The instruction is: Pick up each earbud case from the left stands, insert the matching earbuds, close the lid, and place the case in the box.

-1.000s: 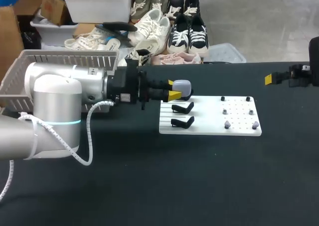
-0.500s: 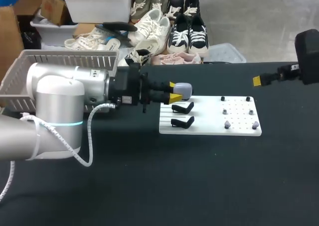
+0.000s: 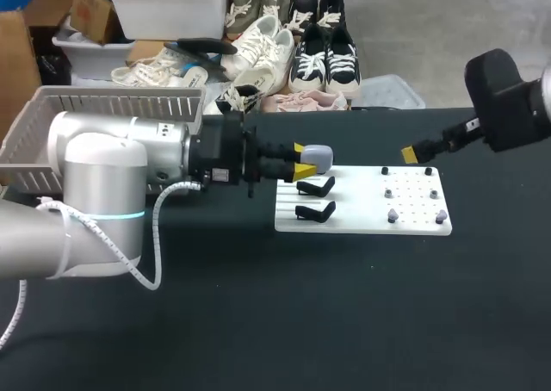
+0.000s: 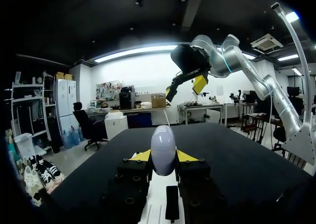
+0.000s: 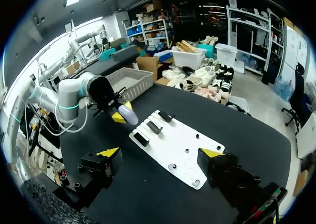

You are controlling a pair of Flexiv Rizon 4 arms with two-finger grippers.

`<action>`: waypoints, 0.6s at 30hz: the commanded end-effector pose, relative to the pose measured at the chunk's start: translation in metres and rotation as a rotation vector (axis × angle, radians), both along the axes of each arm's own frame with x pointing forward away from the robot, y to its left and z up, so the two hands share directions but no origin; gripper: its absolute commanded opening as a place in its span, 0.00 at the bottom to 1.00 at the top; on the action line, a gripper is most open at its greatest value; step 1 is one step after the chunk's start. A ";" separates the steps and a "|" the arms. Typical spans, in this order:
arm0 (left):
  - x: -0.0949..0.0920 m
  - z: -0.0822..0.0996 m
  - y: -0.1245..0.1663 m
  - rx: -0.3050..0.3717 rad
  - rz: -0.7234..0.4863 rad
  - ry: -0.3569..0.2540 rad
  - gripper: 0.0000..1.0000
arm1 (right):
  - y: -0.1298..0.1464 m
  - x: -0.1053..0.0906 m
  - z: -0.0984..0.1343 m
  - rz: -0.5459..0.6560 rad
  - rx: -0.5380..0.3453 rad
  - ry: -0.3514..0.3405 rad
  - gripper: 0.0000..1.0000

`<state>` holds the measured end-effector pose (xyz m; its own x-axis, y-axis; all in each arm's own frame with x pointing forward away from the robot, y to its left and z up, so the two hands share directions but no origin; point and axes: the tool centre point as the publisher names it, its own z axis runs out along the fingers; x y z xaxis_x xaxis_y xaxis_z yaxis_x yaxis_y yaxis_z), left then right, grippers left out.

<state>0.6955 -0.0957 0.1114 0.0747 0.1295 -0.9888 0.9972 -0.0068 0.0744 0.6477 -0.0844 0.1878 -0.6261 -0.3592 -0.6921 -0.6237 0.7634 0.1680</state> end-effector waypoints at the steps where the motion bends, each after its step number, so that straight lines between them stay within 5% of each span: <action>1: -0.001 -0.003 -0.001 -0.009 0.010 -0.005 0.00 | 0.011 -0.004 0.001 -0.065 -0.062 -0.027 1.00; 18: -0.001 -0.004 -0.001 -0.012 0.015 -0.016 0.00 | 0.063 0.003 -0.003 -0.029 -0.117 -0.026 1.00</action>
